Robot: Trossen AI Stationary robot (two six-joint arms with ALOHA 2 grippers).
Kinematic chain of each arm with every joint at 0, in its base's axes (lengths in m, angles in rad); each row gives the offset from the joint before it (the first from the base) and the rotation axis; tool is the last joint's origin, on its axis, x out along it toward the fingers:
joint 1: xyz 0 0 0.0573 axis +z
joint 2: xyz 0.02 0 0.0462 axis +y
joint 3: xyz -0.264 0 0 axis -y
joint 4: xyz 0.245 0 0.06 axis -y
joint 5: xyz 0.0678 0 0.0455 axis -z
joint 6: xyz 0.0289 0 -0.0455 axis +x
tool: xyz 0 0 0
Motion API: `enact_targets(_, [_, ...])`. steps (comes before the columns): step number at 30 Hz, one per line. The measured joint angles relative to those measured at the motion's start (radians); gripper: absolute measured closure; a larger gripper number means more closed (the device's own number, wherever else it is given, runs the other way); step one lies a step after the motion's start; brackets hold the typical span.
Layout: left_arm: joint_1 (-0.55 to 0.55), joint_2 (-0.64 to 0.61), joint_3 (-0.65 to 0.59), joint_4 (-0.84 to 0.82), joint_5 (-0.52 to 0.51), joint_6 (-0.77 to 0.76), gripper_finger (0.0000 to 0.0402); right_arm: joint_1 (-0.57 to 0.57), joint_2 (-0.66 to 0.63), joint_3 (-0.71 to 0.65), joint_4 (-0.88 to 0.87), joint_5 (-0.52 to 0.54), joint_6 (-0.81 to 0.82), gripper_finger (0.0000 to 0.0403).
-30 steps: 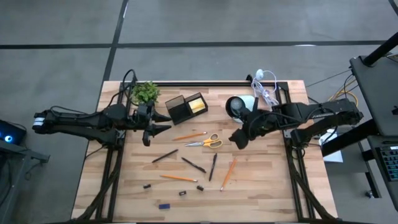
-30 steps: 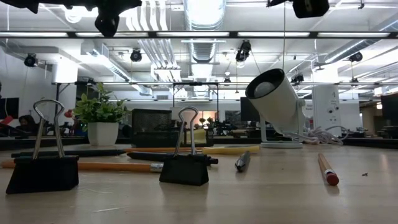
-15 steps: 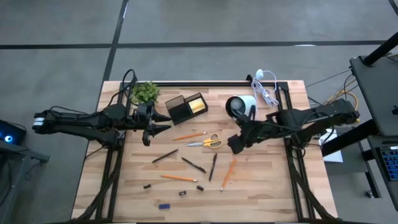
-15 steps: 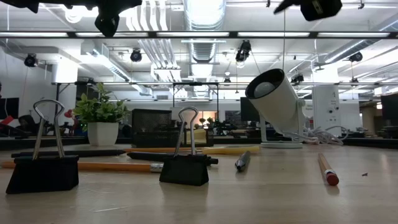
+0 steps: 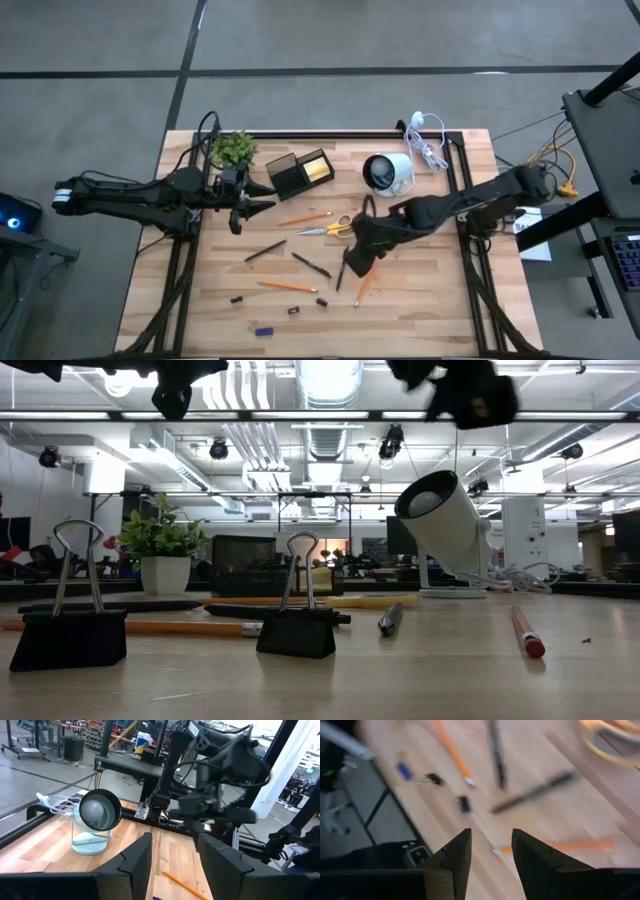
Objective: Pick and place office supplies into organizer
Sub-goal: Put the right black binder clip into the black desk organizer
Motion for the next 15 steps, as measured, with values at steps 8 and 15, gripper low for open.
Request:
enact_targets(8, [0.0,-0.001,0.0,-0.002,0.0,0.0,0.0256,0.036,0.094,0.077,0.249,0.0,-0.347,0.0273])
enact_targets(15, [0.0,0.004,0.0,-0.003,0.0,0.0,0.0256,0.086,0.185,0.107,0.259,-0.001,-0.549,0.0273])
